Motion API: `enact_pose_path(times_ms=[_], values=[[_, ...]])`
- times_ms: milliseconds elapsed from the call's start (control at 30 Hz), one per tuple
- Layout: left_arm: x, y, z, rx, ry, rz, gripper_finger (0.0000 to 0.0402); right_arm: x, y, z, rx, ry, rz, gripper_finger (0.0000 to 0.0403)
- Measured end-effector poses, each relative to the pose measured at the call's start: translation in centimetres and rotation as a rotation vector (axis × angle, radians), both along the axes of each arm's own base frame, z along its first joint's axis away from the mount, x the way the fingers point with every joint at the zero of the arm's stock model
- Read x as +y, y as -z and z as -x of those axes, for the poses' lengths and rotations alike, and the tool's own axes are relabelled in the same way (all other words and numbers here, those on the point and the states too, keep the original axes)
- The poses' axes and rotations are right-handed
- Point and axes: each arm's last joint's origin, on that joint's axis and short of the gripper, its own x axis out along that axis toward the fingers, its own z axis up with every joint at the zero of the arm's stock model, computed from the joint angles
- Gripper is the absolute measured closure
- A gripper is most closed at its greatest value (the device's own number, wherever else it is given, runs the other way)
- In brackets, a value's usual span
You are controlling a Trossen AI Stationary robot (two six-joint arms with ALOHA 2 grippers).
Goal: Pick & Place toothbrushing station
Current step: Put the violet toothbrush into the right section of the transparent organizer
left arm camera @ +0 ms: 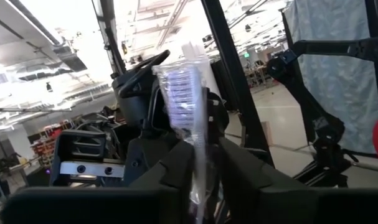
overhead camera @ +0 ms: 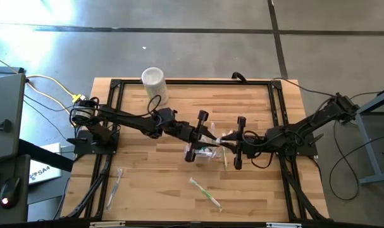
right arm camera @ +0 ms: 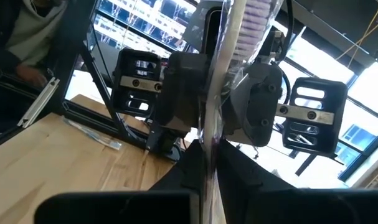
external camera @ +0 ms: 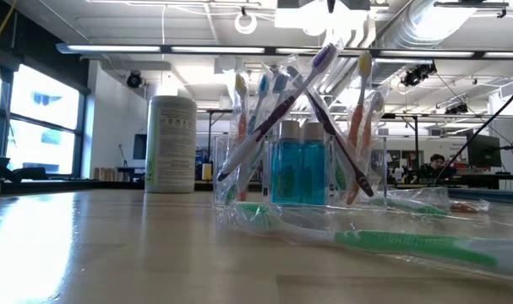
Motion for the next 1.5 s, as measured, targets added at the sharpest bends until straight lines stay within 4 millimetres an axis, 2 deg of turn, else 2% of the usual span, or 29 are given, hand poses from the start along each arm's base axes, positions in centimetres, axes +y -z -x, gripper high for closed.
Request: enact_pose_path(times_ms=[233,367,600,700,867,1000,1100,1200,1367,1500], values=[[-0.1,-0.2,0.0,-0.001,0.001,0.0,0.0226,0.0,0.0,0.1,-0.003,0.071,-0.004,0.0387],[0.0,-0.5,0.2,-0.007,-0.009,0.004,0.0187,0.4,-0.1,0.9,0.018,0.111,0.005,0.0387],[0.5,-2.2,1.2,-0.058,-0.138,0.062,0.0174,2.3,-0.6,3.4,0.04,0.131,0.013,0.0388],[0.8,-2.5,1.5,-0.018,-0.229,0.088,0.0174,3.1,-0.9,4.8,0.038,0.148,-0.004,0.0388],[1.7,-3.2,2.8,0.07,-0.527,0.019,0.0174,3.9,-0.6,7.4,0.086,0.157,-0.056,0.0388],[2.5,-3.3,3.9,0.2,-0.78,-0.02,0.0174,3.8,0.6,9.0,0.164,0.171,-0.171,0.0388],[3.0,-3.4,5.1,0.29,-0.898,-0.04,0.0174,3.5,1.8,9.8,0.217,0.194,-0.271,0.0388],[3.2,-3.4,6.6,0.392,-0.923,-0.089,0.0174,3.2,3.9,10.0,0.224,0.249,-0.307,0.0388],[3.4,-3.2,8.6,0.533,-0.912,-0.022,0.0174,2.8,7.6,10.1,0.227,0.269,-0.313,0.0388],[3.6,-3.0,10.0,0.614,-0.915,0.036,0.0174,2.1,9.0,9.3,0.169,0.232,-0.335,0.0388]])
